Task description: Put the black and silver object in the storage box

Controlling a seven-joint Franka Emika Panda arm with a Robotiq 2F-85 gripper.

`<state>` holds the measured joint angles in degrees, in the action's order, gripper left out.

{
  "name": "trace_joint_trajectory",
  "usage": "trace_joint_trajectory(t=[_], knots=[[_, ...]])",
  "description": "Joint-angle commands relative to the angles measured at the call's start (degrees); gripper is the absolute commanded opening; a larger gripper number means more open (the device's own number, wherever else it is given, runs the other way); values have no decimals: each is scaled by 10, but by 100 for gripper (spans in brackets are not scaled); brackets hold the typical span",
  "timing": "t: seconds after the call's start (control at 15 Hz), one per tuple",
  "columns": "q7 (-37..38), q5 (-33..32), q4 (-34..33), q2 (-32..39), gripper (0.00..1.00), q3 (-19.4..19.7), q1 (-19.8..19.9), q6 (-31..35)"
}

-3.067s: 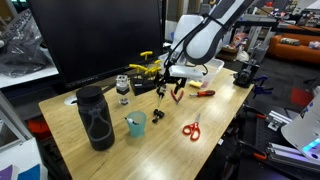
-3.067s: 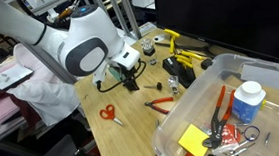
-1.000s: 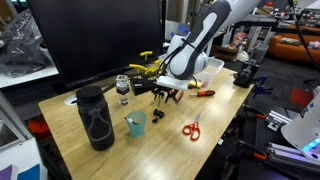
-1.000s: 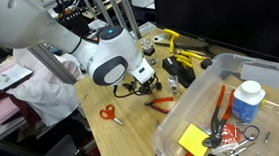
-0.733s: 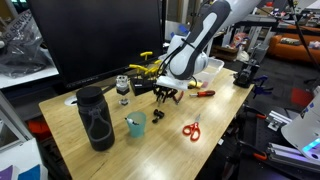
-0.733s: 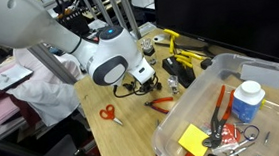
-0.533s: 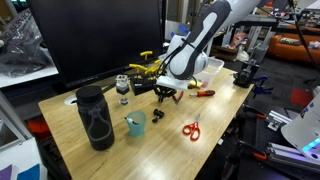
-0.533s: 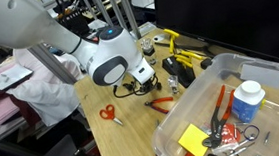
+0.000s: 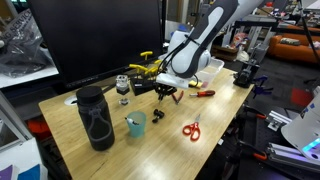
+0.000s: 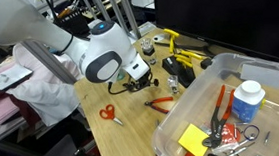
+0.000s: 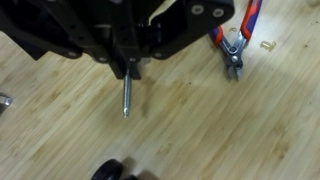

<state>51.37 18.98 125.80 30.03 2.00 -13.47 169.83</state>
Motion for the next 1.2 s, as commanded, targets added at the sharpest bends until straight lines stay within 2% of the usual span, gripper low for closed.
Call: trace_joint_trajectory(t=[0.0,0.07,0.2,0.27,0.33,0.47,0.6,0.87,1.0,1.13], knots=[[30,-17,71,-87,2,24,-40,5],[35,-23,87,-110,2,26,-48,9],[53,-79,120,-149,2,56,-80,12],[61,-107,132,-165,7,62,-85,12],[76,-139,142,-175,2,94,-113,12],[126,-211,157,-188,2,140,-144,21],[213,-312,160,-182,2,220,-192,41],[406,-519,122,-150,2,412,-306,61],[498,-597,107,-143,2,505,-377,61],[579,-659,97,-137,2,573,-439,51]])
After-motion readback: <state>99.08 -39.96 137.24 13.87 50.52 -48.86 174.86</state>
